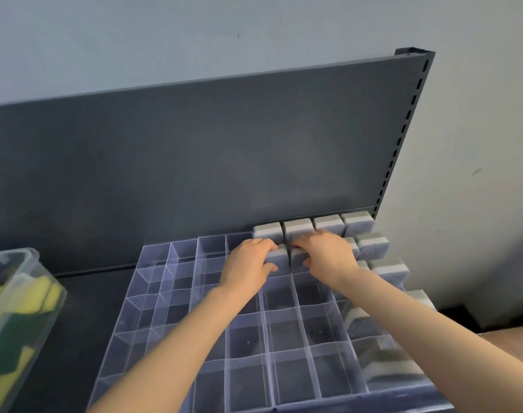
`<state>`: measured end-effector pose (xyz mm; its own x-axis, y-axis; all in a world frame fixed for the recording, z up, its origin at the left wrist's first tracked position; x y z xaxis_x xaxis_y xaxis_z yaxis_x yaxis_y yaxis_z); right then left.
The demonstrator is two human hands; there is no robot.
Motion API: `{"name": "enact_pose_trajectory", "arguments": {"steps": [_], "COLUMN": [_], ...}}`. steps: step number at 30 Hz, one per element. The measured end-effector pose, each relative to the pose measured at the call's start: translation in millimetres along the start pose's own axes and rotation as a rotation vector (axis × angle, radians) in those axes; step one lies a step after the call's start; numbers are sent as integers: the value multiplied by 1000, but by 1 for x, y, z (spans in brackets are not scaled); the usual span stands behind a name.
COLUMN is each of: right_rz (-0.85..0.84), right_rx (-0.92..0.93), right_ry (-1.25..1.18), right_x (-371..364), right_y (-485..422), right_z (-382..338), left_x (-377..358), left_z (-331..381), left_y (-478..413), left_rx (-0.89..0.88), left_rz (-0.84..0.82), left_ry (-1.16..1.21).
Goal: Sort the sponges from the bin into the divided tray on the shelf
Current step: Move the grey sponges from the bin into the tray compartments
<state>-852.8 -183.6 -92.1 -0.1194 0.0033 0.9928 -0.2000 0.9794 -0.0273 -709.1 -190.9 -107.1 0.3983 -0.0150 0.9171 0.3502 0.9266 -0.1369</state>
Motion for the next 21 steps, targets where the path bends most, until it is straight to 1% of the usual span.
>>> {"name": "enact_pose_trajectory", "arguments": {"steps": [4,8,11,16,21], "right_rz": [-4,107,111,79,66], "right_rx": [48,63,86,132,197], "right_ry": [-130,-209,-225,-213,-188], "right_x": [5,22,33,39,38], "right_y": [1,8,10,12,16], "right_z": [3,1,-12,-58,-128], "left_x": [11,40,61,89,127], "left_z": [6,5,-8,-45,-98], "left_y": [2,13,27,64,119], "left_rx": [5,46,121,261,357], "left_rz": [-31,56,90,84,75], "left_ry": [-50,-145,-199,-253,-318]}}
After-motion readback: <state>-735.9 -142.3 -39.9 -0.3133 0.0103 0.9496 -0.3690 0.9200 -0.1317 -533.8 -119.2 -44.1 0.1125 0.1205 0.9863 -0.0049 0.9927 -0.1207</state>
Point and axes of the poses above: each hand's wrist, its own y-axis away from the middle knuckle, its own x-axis out of the back of the hand, z = x × y, the point moved 6 cm from there along -y, towards the middle knuckle, and after that the axes turned 2 degrees about -z, right-handed, at the moved point
